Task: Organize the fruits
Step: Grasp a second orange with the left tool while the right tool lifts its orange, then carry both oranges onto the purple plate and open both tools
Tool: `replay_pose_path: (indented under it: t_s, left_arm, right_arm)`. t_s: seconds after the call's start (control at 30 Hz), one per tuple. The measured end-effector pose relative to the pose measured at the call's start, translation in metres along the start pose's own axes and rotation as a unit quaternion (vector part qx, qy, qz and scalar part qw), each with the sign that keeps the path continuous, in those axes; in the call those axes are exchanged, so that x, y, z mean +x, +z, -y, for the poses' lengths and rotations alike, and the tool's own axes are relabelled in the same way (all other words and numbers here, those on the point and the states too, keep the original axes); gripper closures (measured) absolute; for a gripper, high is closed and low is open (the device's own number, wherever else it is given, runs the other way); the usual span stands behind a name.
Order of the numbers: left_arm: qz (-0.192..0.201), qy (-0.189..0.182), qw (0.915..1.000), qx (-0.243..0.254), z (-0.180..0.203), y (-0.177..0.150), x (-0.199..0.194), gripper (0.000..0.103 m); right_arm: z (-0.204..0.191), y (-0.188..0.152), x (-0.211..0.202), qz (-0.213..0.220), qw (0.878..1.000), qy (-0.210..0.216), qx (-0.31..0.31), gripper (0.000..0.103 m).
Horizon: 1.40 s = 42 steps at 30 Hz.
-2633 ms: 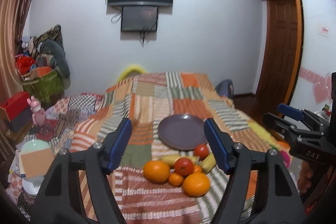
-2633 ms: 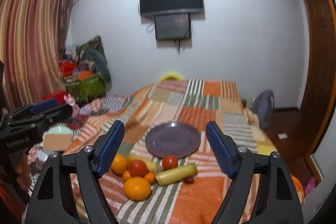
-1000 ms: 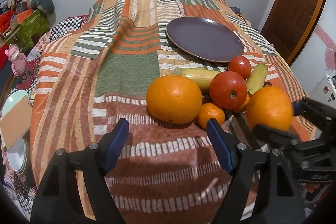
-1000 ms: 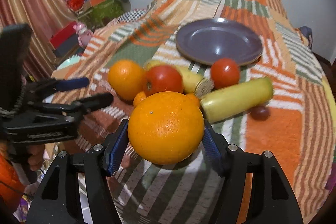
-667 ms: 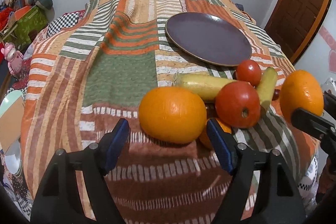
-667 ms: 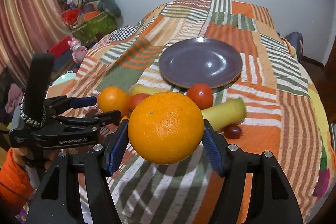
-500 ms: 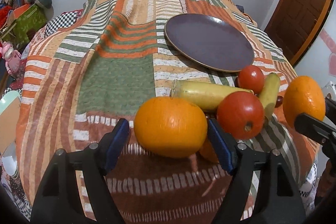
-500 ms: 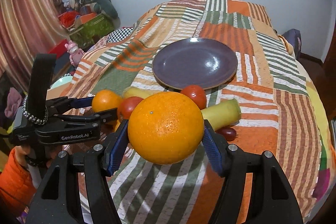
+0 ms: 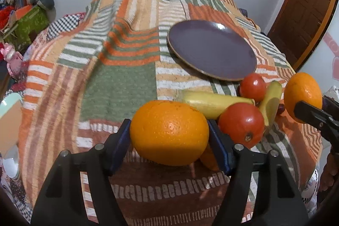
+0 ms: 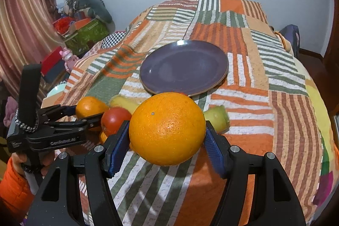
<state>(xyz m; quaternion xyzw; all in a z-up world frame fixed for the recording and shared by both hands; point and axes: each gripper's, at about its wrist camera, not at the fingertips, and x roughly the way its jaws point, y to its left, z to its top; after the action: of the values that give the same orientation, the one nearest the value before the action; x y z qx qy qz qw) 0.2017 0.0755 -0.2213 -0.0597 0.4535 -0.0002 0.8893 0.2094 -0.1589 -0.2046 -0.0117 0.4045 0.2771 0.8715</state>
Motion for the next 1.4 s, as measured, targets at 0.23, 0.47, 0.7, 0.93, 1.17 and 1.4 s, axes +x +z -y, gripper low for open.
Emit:
replay_pose_path:
  t_s: [0.23,0.47,0.7,0.93,1.17,1.4]
  left_arm:
    - [0.038,0.004,0.9992,0.008,0.003,0.024,-0.025,0.034]
    - [0.076,-0.003,0.9969,0.023,0.014,0.054,-0.042,0.034]
    - [0.105,-0.019,0.9939,0.028,0.028,0.089,-0.047,0.034]
    - [0.116,-0.017,0.9922,0.040,0.041,0.122,-0.035,0.034]
    - [0.097,-0.014,0.9942,0.044,0.043,0.146,-0.003,0.034]
    - [0.054,-0.024,0.9974,0.041,0.040,0.163,0.041,0.034]
  right_arm:
    - [0.007,0.020,-0.007,0.026,1.000,-0.002,-0.003,0.040]
    - [0.016,0.047,-0.014,0.061,0.998,-0.014,-0.012,0.040]
    - [0.025,0.072,-0.010,0.087,0.996,-0.029,-0.022,0.040]
    - [0.034,0.098,0.009,0.093,0.994,-0.044,-0.037,0.040]
    - [0.045,0.117,0.038,0.078,0.995,-0.047,-0.039,0.040]
    - [0.050,0.121,0.076,0.039,0.996,-0.058,-0.056,0.040]
